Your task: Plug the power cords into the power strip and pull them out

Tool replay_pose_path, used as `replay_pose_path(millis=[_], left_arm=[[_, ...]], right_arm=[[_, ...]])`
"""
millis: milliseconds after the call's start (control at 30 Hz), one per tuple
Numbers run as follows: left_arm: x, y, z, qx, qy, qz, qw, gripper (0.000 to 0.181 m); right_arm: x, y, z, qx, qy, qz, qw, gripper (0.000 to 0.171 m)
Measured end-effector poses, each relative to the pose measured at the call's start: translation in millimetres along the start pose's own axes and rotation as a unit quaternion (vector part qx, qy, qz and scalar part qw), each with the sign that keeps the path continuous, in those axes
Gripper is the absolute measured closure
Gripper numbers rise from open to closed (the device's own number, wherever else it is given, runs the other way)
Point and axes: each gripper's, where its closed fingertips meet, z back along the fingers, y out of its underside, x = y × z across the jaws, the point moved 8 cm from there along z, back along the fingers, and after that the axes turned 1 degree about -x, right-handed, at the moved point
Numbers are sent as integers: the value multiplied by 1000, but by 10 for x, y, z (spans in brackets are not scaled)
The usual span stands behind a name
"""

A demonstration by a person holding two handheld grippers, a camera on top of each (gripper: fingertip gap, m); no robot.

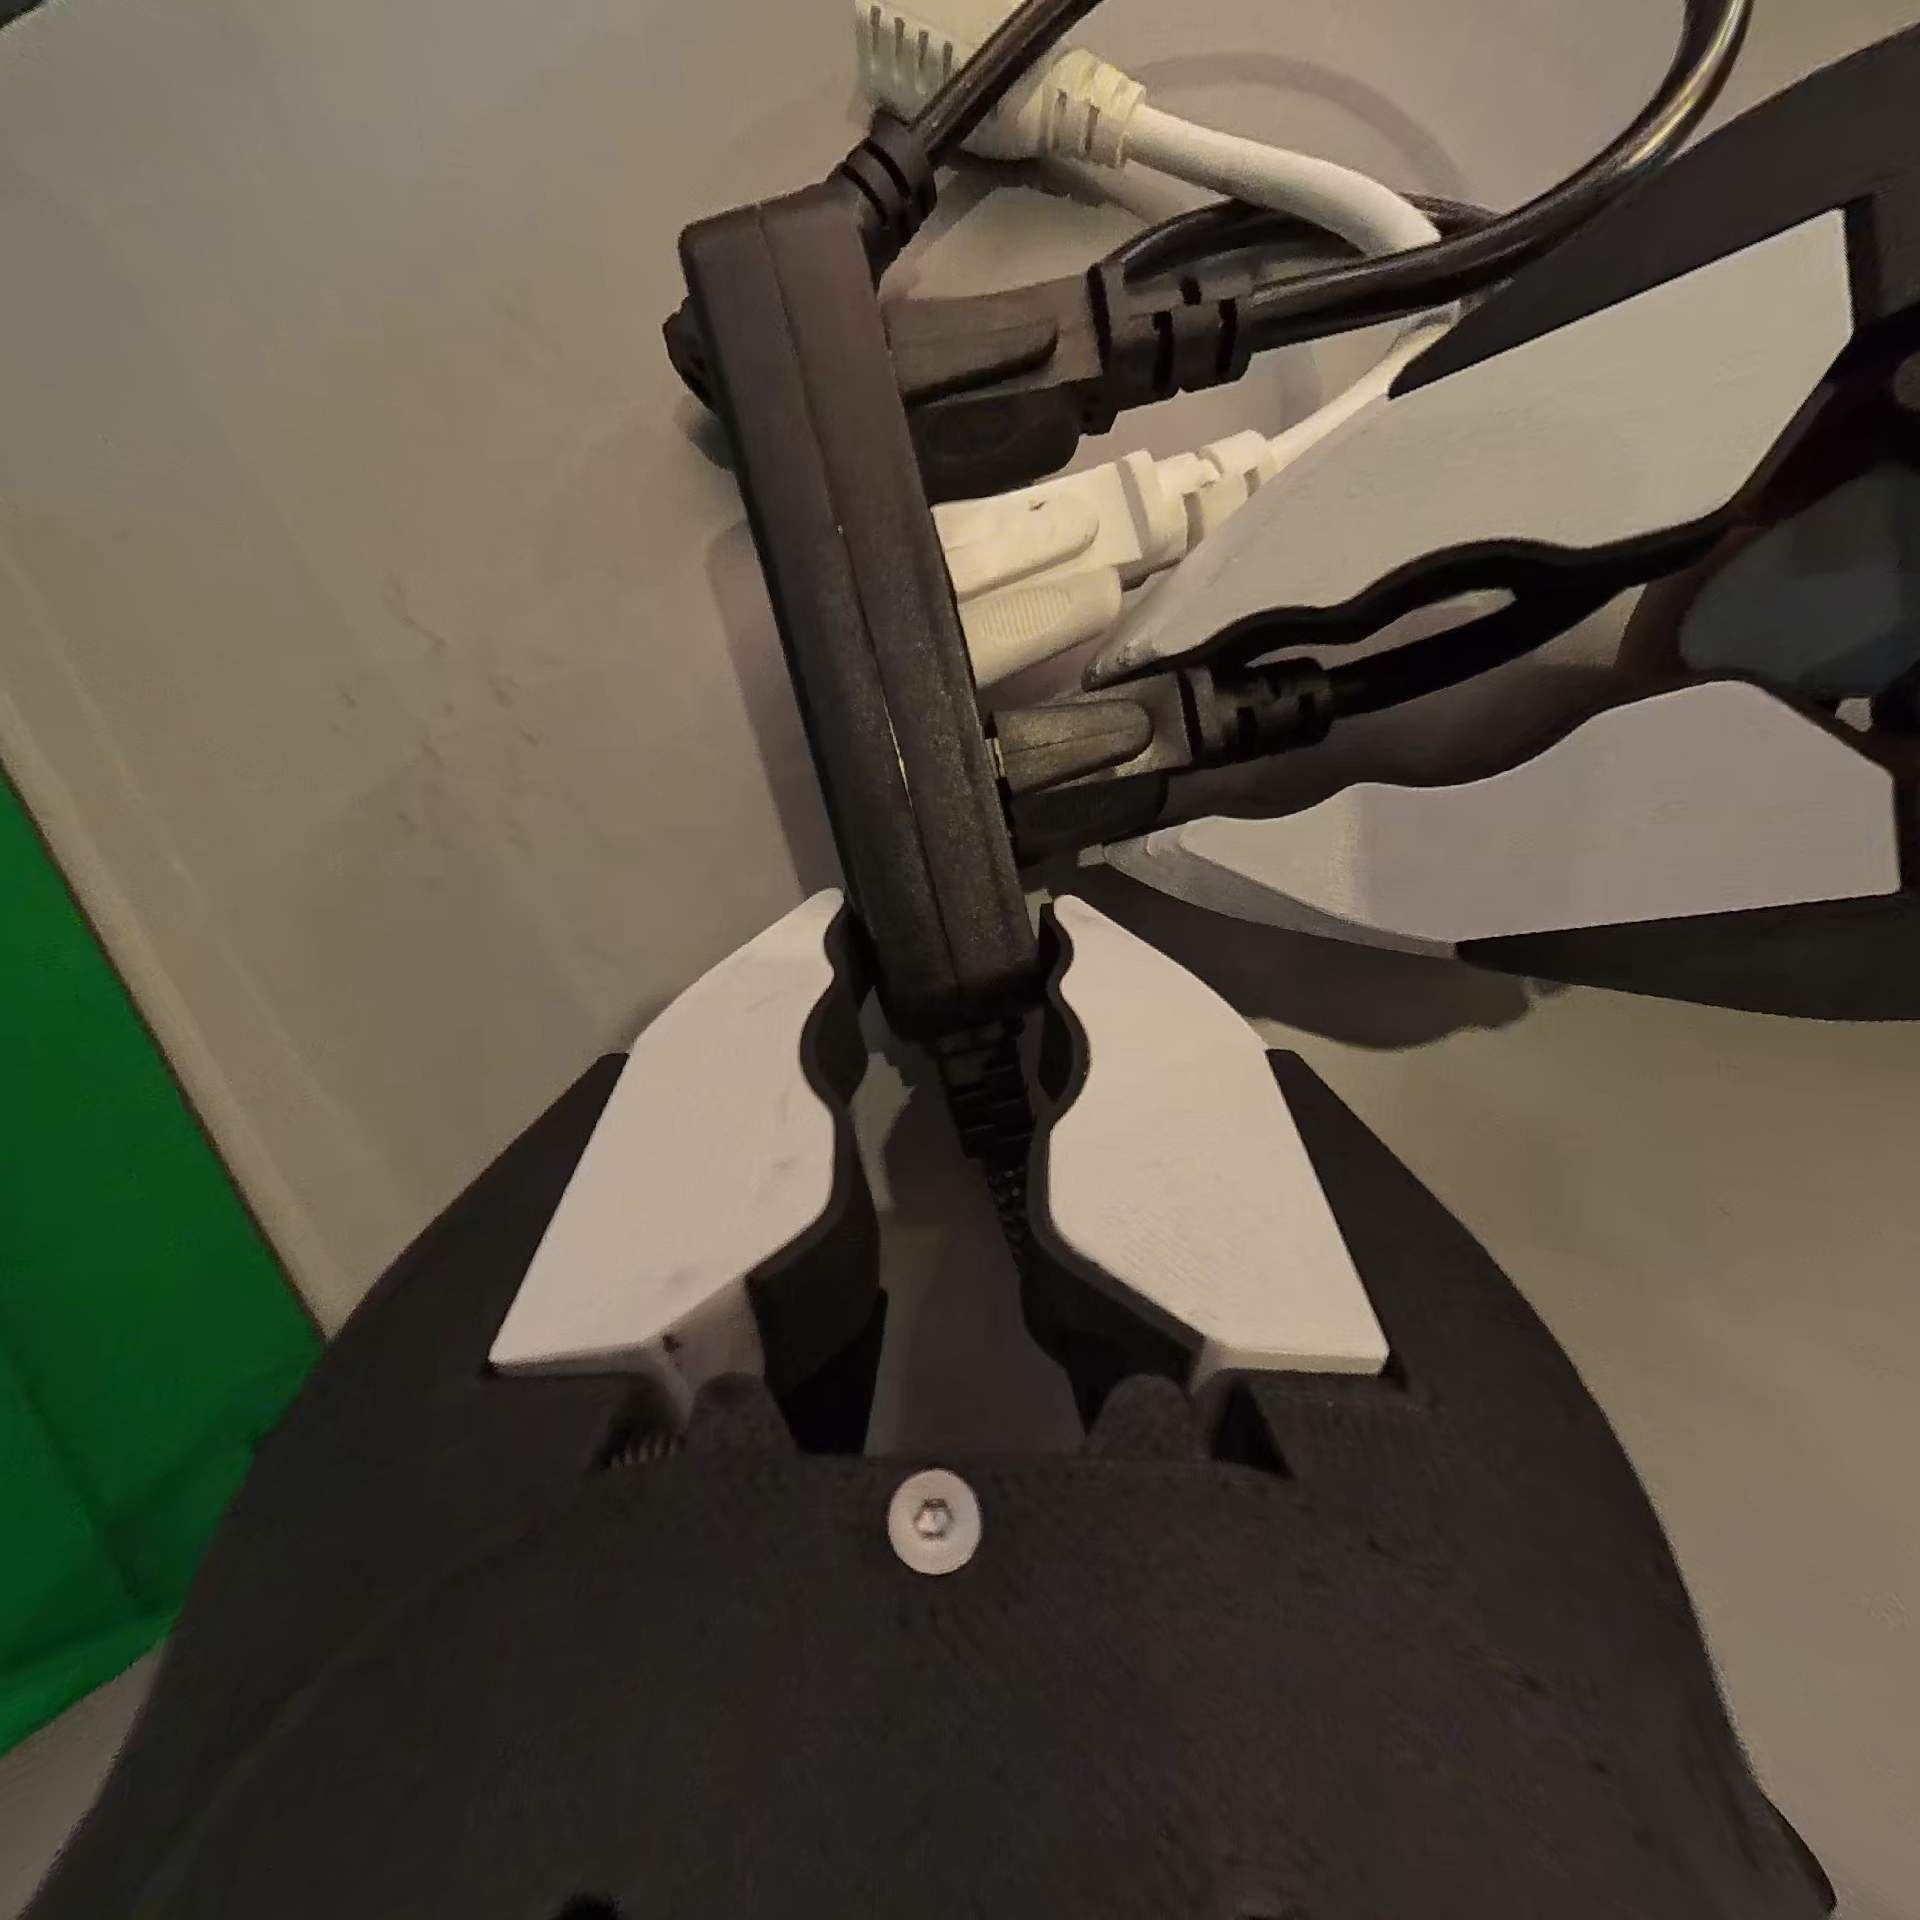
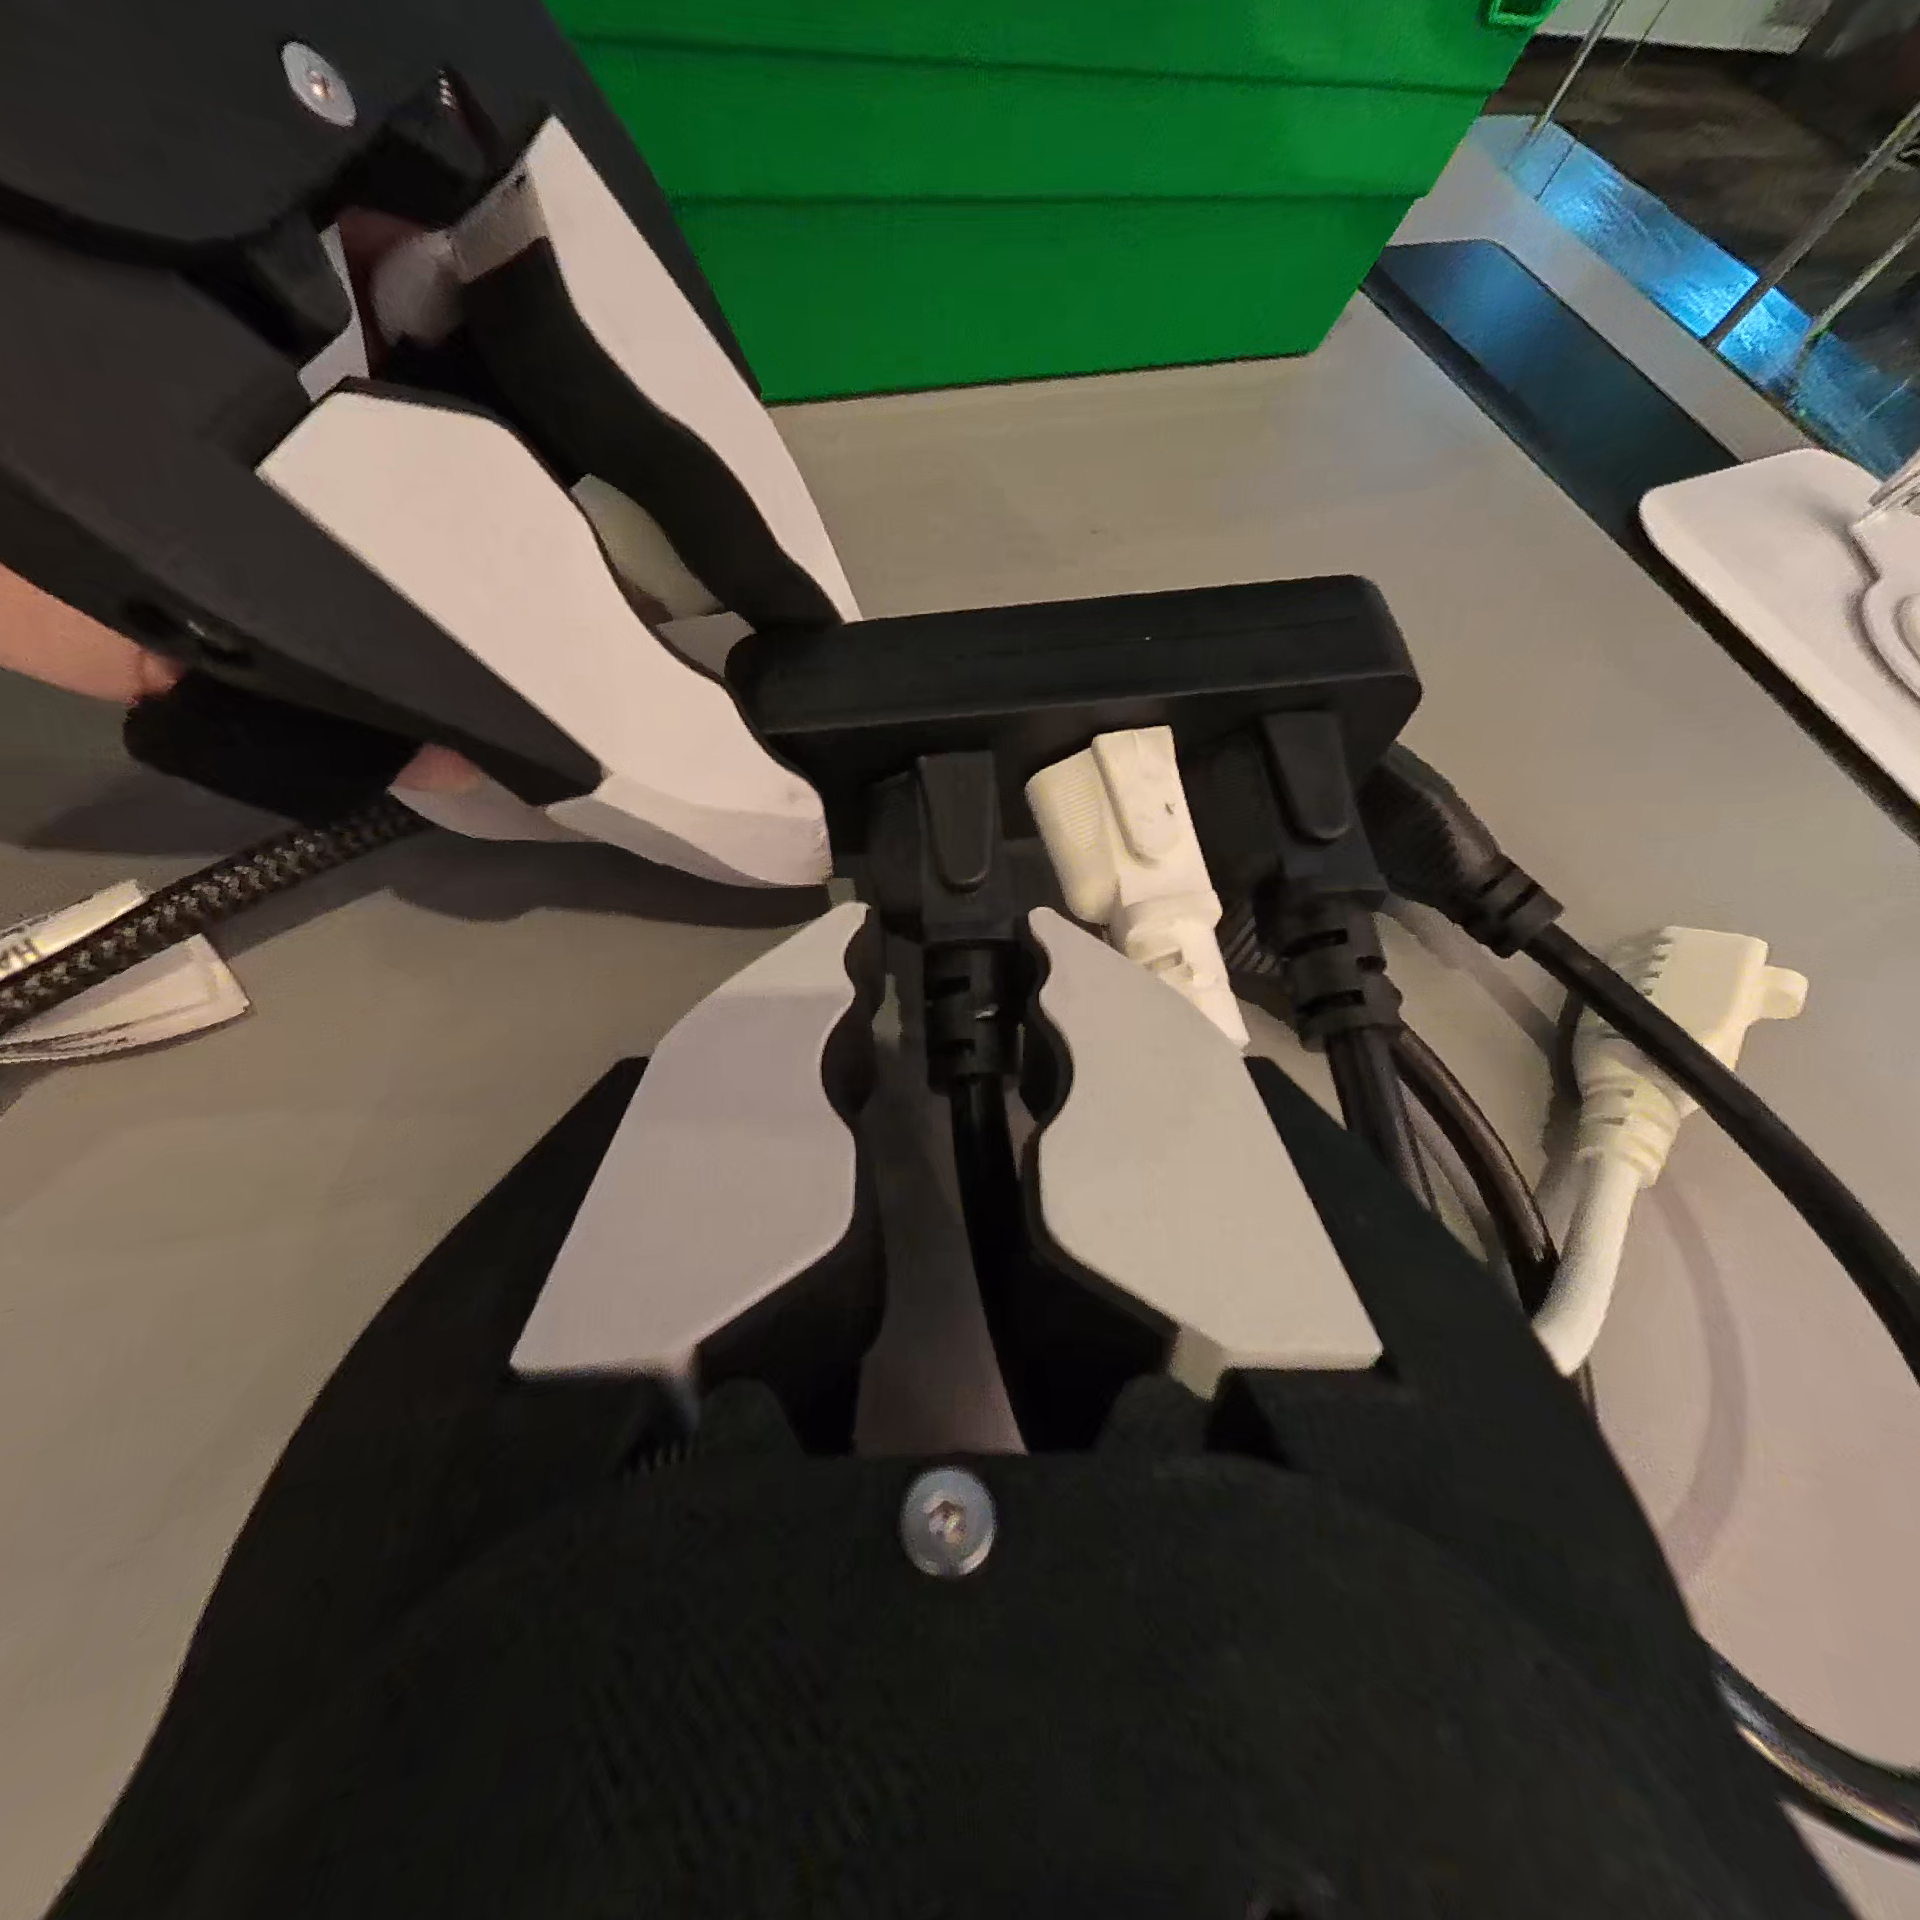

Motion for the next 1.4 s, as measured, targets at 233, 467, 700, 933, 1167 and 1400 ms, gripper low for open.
replay_pose_path(millis=[233,467,700,933,1167,1400], left_arm=[[19,-11,-56,-129,-68,-21,989,155],[39,-2,-76,-145,-18,0,989,155],[43,10,-96,-157,4,-14,987,155],[8,-1,-89,-161,-8,-35,986,155],[34,-19,-138,-156,-42,-4,987,154],[-8,-36,-150,-156,-36,-5,987,154]], right_arm=[[-31,9,20,-8,46,-9,999,154],[-49,39,65,-8,40,-5,999,153],[-54,62,100,-11,38,13,999,153],[-71,72,121,-15,30,5,999,153],[17,39,62,11,97,-1,995,154],[27,53,100,11,106,-14,994,154]])
